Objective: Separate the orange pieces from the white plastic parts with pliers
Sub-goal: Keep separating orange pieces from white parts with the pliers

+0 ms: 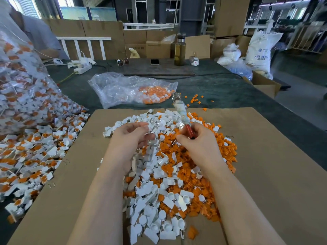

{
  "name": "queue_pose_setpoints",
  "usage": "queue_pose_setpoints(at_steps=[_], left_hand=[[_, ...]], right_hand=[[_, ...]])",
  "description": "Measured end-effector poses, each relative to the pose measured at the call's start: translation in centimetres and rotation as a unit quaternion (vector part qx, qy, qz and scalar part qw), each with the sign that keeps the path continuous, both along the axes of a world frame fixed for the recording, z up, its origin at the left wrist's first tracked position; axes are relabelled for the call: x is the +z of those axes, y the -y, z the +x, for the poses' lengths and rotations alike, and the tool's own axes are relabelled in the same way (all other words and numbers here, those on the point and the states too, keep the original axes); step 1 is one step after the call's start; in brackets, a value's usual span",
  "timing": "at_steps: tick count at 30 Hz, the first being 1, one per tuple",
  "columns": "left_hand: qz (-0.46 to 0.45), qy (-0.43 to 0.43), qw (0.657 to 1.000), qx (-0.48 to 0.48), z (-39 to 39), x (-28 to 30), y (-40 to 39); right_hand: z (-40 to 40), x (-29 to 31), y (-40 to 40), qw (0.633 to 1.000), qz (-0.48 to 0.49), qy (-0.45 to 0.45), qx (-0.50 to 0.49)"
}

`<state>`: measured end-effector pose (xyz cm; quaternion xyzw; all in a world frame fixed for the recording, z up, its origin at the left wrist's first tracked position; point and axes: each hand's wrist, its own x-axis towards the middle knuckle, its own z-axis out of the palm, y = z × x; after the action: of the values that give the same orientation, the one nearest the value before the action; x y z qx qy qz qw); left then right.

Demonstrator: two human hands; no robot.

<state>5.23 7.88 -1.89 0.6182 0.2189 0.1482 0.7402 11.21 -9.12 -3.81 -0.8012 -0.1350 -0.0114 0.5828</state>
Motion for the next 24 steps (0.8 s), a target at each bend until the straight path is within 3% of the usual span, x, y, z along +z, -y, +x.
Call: queue_pose_setpoints(at_steps=[4, 12, 24], left_hand=[[-0.064, 0.03, 0.997, -0.027, 0.1, 0.1, 0.8], [-0.053, 0.032, 0.995, -0.075, 0.0, 0.1, 1.8], [-0.089, 0.064, 0.992, -0.064, 0.3, -0.1, 2.4]], right_hand=[[-0.4, 0.4, -0.1, 0.997, 0.069, -0.038, 0.027], [-0.5, 0.6, -0.2, 0.993, 0.111, -0.036, 0.02], [-0.5, 0.6, -0.3, 0.99, 0.139, -0.02, 0.001]])
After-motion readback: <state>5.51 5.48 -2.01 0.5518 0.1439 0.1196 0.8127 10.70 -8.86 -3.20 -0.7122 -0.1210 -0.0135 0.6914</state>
